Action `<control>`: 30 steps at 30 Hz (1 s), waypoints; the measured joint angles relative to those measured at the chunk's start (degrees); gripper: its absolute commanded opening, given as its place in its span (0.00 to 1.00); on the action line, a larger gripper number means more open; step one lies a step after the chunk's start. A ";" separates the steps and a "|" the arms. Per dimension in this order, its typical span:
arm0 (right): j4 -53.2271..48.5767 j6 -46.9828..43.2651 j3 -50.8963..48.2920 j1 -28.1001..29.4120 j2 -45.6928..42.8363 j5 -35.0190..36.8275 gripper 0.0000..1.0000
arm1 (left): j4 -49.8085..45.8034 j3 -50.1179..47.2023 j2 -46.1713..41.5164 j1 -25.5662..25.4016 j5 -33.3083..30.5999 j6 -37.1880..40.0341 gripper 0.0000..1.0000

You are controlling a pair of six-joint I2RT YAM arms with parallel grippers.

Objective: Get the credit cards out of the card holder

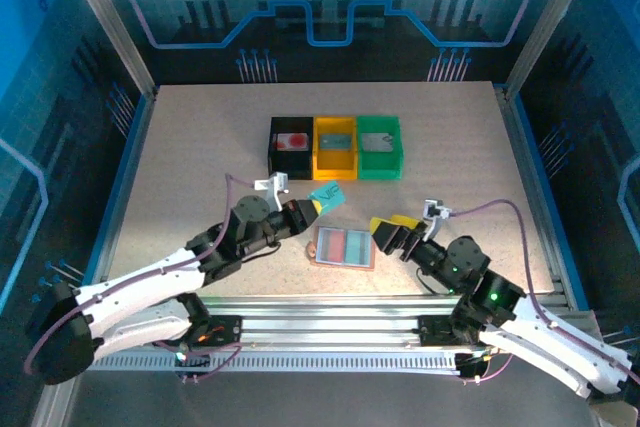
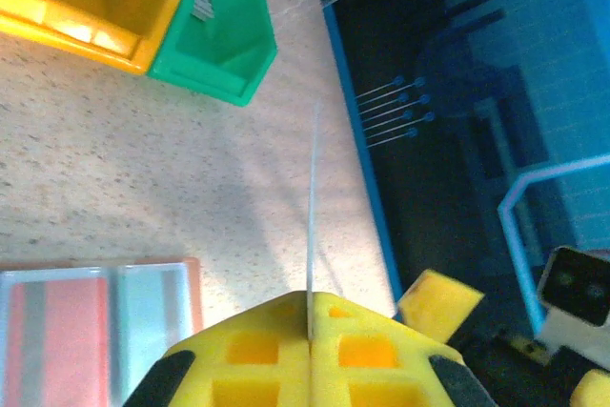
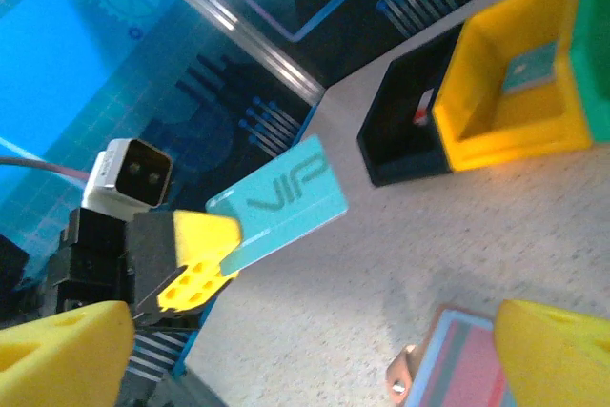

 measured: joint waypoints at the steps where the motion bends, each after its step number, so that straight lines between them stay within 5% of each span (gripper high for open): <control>1: -1.46 -1.68 0.74 -0.90 -0.63 0.02 1.00 | -2.89 1.77 0.02 0.72 0.90 1.29 0.00; 8: -10.54 -10.62 3.56 -8.44 0.02 1.11 1.00 | -20.11 14.12 4.68 6.54 7.26 12.72 0.00; 17: -10.32 -13.44 2.80 -17.14 6.36 -4.66 1.00 | -30.84 30.91 19.93 14.43 13.40 22.27 0.00; 30: -7.89 -12.66 -2.40 -18.73 5.20 -6.75 1.00 | -38.05 55.56 45.59 16.63 15.10 24.81 0.00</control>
